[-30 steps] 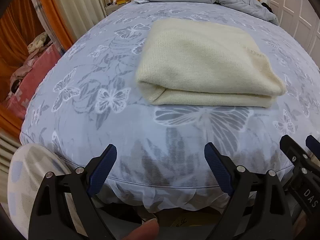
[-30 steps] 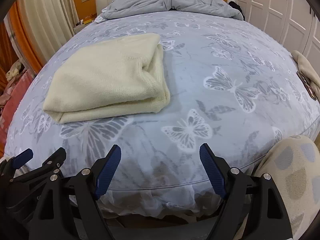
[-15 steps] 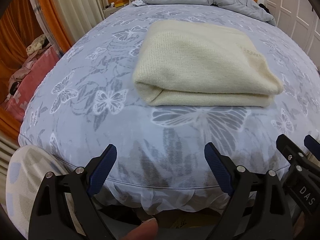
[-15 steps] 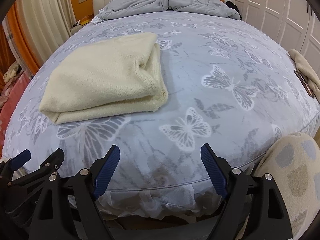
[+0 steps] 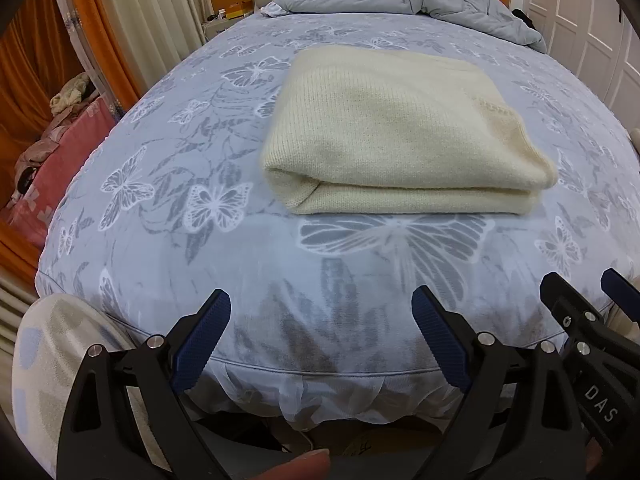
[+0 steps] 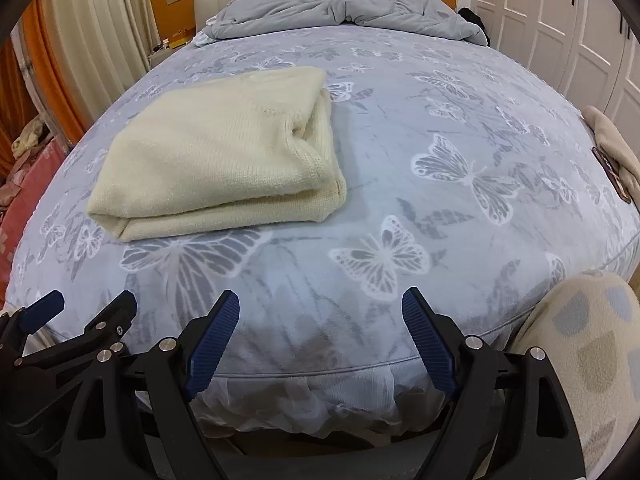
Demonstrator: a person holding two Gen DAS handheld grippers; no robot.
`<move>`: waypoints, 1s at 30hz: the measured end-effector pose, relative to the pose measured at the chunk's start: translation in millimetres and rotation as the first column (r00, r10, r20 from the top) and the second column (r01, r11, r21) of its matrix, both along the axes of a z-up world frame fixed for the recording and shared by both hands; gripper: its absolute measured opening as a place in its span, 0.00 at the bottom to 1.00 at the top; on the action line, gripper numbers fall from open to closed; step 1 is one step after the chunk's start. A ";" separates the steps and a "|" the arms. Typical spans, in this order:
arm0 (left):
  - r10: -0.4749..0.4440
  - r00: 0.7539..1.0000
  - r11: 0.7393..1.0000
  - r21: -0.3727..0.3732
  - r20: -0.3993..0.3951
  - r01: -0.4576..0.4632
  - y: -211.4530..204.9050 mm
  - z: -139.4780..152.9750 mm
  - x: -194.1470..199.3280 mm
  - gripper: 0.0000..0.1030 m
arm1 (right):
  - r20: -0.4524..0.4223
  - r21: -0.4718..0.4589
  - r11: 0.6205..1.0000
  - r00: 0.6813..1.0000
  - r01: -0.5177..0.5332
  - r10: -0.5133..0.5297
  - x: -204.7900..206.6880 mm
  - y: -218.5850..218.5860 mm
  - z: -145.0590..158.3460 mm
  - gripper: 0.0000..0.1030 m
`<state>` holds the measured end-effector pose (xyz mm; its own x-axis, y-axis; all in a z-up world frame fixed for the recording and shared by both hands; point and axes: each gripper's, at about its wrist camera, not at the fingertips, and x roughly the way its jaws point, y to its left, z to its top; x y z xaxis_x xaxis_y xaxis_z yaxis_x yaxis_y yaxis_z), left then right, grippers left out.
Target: Fold small clothes
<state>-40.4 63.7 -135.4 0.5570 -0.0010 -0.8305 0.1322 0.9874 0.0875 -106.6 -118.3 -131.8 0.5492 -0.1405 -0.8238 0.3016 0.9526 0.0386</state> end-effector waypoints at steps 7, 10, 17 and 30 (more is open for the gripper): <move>0.013 1.000 1.000 0.001 -0.004 -0.013 2.4 -0.2 -0.3 0.87 | 0.005 0.001 1.000 1.000 -0.003 0.003 -1.3 0.5 1.6 0.79; 0.021 1.000 1.000 0.002 -0.003 -0.020 3.6 0.0 -0.1 0.87 | 0.004 0.000 1.000 1.000 -0.004 0.004 -1.0 0.0 1.1 0.79; 0.028 0.999 1.000 0.012 0.016 -0.028 4.1 0.7 -1.8 0.87 | 0.002 -0.002 1.000 1.000 -0.011 0.011 -2.7 3.9 1.4 0.79; 0.014 0.999 1.000 0.024 0.032 -0.014 0.4 1.0 -3.3 0.86 | -0.001 0.001 1.000 1.000 -0.010 0.010 -2.0 5.4 -0.1 0.79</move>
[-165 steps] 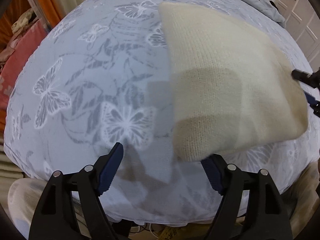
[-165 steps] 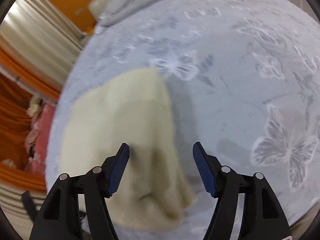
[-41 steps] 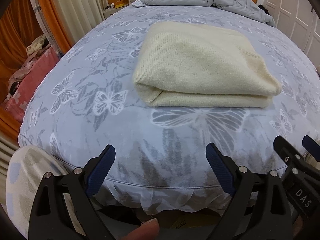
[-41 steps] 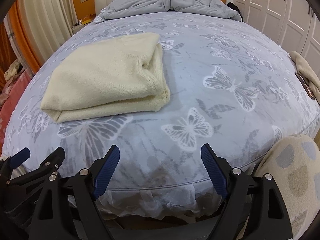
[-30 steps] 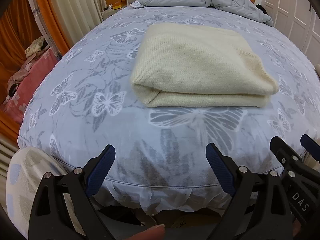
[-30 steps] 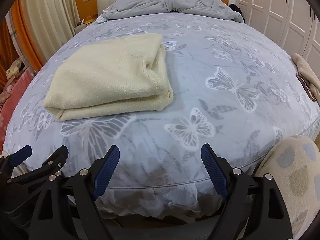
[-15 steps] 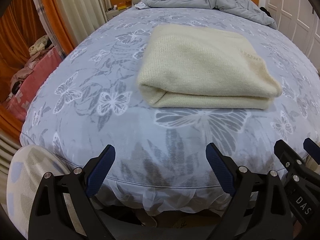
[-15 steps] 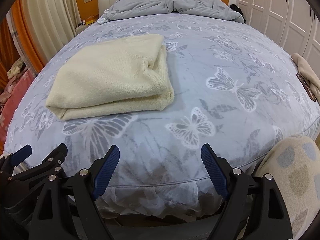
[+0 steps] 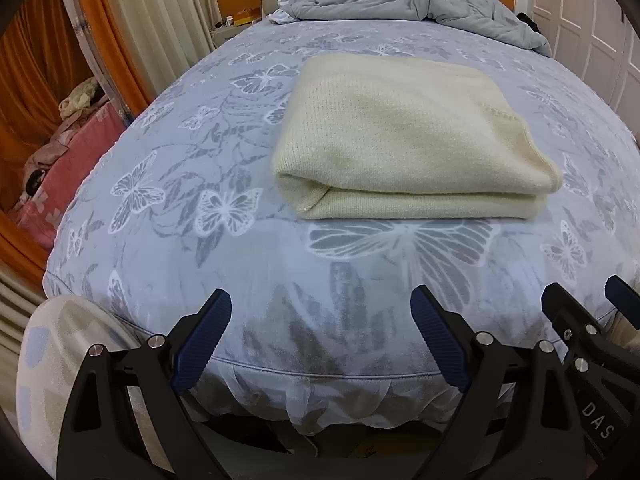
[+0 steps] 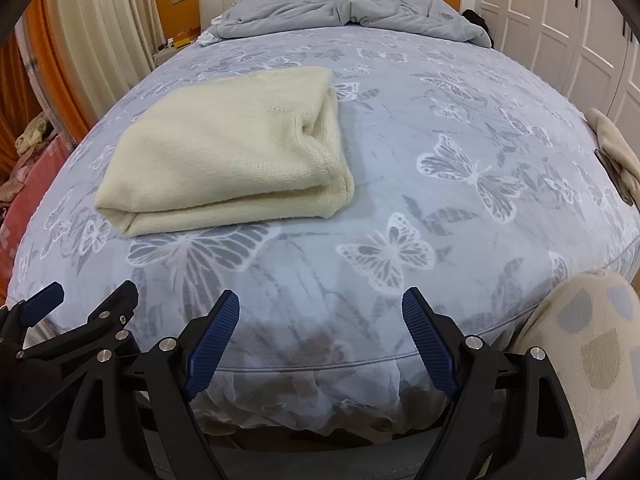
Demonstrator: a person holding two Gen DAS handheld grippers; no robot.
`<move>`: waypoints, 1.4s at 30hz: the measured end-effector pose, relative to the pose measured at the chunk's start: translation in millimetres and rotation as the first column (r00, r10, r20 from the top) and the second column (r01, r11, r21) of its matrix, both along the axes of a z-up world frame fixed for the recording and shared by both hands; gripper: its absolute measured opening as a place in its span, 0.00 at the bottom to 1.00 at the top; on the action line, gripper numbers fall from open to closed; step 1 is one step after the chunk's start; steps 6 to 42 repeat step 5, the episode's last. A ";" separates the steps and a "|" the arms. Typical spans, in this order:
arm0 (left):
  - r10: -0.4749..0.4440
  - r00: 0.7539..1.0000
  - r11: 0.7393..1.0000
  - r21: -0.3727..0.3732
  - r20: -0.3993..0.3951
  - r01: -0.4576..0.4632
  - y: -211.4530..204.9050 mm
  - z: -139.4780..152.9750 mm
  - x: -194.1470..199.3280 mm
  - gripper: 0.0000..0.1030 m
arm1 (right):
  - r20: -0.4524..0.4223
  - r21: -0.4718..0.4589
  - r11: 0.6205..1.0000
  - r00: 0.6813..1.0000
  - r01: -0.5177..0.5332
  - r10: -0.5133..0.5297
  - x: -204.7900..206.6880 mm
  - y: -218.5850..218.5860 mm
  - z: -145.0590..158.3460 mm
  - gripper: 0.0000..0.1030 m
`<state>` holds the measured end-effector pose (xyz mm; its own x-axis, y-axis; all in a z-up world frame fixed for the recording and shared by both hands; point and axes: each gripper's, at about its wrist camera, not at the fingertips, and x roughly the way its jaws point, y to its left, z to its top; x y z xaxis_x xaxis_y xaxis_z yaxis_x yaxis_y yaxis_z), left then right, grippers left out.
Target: Fold small clothes
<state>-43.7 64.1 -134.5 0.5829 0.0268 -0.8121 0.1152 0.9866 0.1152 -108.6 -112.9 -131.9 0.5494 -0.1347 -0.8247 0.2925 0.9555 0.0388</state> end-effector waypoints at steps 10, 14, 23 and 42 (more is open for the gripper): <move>0.002 1.000 1.000 -0.002 0.005 -0.002 0.8 0.9 0.5 0.86 | 0.000 0.000 1.000 1.000 -0.001 0.001 0.6 -1.4 -0.3 0.79; 0.002 1.000 1.000 -0.002 0.005 -0.002 0.8 0.9 0.5 0.86 | 0.000 0.000 1.000 1.000 -0.001 0.001 0.6 -1.4 -0.3 0.79; 0.002 1.000 1.000 -0.002 0.005 -0.002 0.8 0.9 0.5 0.86 | 0.000 0.000 1.000 1.000 -0.001 0.001 0.6 -1.4 -0.3 0.79; 0.002 1.000 1.000 -0.002 0.005 -0.002 0.8 0.9 0.5 0.86 | 0.000 0.000 1.000 1.000 -0.001 0.001 0.6 -1.4 -0.3 0.79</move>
